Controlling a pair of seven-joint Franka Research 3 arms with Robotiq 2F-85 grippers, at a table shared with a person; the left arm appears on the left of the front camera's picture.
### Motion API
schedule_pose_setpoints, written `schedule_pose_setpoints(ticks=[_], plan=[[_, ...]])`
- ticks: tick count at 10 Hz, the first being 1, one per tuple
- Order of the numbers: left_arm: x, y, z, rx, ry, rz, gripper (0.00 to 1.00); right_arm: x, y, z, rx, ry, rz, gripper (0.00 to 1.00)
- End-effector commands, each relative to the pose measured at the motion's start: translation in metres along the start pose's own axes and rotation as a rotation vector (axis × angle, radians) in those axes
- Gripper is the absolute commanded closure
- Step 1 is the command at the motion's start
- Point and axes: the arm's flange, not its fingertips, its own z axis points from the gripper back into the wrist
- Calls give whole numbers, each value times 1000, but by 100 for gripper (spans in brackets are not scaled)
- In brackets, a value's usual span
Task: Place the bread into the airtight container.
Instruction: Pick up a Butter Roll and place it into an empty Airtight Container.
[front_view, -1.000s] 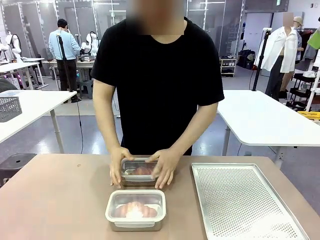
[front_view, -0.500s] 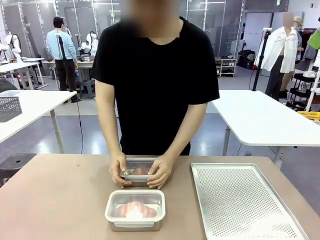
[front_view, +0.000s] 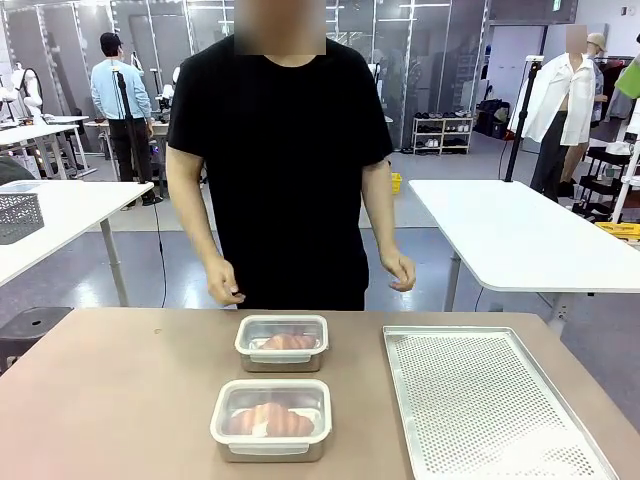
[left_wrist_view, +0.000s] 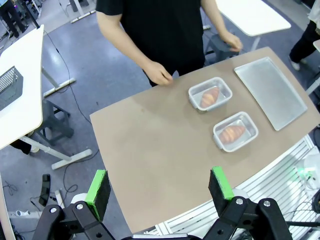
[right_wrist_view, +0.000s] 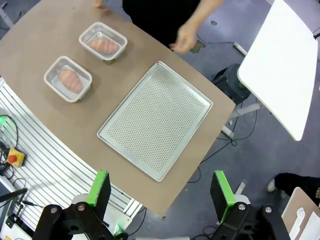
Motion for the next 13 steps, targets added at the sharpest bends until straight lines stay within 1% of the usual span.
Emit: schedule_pose_setpoints(ticks=[1, 13], plan=[[0, 0, 1, -4, -1, 1, 0, 1, -2, 0, -6, -6, -6, 0], [0, 0, 1, -4, -1, 1, 0, 1, -2, 0, -6, -6, -6, 0]])
